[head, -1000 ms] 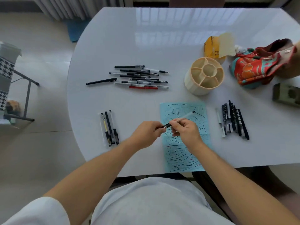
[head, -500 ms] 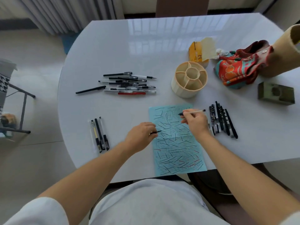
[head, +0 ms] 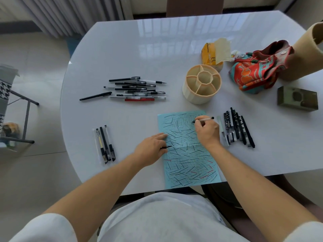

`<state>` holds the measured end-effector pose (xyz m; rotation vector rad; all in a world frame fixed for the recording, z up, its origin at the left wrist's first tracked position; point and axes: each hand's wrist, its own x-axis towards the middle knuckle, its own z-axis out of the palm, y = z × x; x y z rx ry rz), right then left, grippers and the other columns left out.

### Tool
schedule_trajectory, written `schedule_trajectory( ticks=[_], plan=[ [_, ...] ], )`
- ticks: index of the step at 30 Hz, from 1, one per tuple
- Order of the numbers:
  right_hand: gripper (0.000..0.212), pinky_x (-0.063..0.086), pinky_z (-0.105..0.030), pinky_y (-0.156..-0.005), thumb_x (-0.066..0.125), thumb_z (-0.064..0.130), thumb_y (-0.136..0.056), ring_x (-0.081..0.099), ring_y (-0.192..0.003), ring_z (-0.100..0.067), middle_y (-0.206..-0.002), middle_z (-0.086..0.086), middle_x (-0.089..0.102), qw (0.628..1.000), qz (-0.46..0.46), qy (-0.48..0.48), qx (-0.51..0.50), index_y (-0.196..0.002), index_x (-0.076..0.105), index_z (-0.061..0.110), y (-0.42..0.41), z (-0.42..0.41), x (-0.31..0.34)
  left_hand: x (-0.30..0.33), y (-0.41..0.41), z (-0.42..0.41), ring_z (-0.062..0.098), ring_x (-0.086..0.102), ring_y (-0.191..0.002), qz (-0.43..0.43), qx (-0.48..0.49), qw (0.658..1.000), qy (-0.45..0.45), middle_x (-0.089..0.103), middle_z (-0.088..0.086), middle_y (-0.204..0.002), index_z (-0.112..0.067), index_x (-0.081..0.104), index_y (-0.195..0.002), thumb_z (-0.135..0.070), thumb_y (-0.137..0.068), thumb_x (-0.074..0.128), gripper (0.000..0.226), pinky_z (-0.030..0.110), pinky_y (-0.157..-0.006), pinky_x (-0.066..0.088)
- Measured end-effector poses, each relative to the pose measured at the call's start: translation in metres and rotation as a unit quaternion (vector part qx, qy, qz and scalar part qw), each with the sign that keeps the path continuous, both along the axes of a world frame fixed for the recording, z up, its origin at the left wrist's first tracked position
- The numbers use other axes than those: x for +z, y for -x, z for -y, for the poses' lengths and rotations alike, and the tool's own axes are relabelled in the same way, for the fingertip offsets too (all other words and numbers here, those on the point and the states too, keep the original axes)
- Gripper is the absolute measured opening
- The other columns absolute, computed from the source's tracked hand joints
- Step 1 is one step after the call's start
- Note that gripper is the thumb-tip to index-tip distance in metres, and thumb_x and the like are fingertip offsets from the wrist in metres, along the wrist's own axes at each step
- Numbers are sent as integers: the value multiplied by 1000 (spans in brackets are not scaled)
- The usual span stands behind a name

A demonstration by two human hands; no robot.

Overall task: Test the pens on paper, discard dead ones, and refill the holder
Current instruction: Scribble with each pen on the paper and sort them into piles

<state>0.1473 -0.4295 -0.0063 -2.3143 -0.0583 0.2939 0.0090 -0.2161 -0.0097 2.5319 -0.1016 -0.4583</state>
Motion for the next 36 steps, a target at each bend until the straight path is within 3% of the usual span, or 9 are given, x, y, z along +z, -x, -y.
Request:
schedule_trajectory(
  ticks=[4,8,11,14,20,24,27,32,36],
  plan=[
    [11,53,-29,-57,61,20,-96,72,-65,-14,-90,5,70,994,-48,-89,-29,-91,70,14,4,5,8,6,-2,1,8,37,-144,-7,18,1000,19,49,-5,-152,-13,72,-107,-36,-101,56,28,30,-113,37],
    [6,61,-36,-67,62,14,-94,72,-66,-23,-84,-11,77,963,-145,-228,-28,-94,66,9,21,7,19,12,-2,3,12,53,-130,-4,95,994,60,57,-6,-144,-17,71,-113,-39,-99,59,29,30,-108,42],
    [6,61,-32,-63,64,11,-92,70,-64,-23,-81,-16,76,937,-195,-289,13,-94,65,5,43,4,26,14,4,5,11,56,-126,4,119,990,73,60,-7,-140,-20,72,-112,-41,-98,60,27,28,-105,41],
    [6,62,-34,-65,63,10,-93,70,-64,-24,-82,-17,76,931,-212,-294,29,-95,65,4,57,-1,30,18,8,7,11,60,-115,13,127,988,87,67,-8,-127,-21,72,-108,-40,-98,61,24,29,-100,45],
    [3,63,-36,-70,64,7,-98,70,-66,-27,-83,-16,77,930,-232,-279,56,-97,67,9,70,-17,31,35,6,9,15,59,-73,-13,118,990,72,67,-6,-79,-22,68,-93,-37,-98,58,19,40,-69,51],
    [4,64,-39,-73,65,9,-99,74,-73,-32,-83,-15,77,929,-239,-279,49,-101,69,8,76,-29,28,40,10,3,17,62,-68,-26,118,991,56,70,-4,-75,-20,69,-86,-32,-97,57,20,41,-66,51],
    [4,63,-35,-69,66,10,-98,74,-68,-27,-80,-14,77,932,-238,-268,52,-99,69,8,82,-43,26,40,19,-6,17,60,-63,-31,141,989,42,68,-5,-69,-20,67,-81,-31,-97,56,22,39,-62,50],
    [5,64,-41,-72,65,10,-98,72,-64,-25,-75,-11,77,932,-255,-242,87,-95,67,7,89,-85,23,39,44,-25,17,57,-59,-30,221,975,25,63,-4,-62,-20,66,-77,-33,-97,57,25,38,-58,45],
    [7,64,-35,-68,67,12,-97,73,-66,-19,-73,-5,76,924,-284,-214,138,-91,68,9,95,-122,22,35,69,-45,14,53,-63,-34,304,952,26,58,-5,-66,-21,67,-77,-34,-95,62,23,36,-58,42]
  ],
)
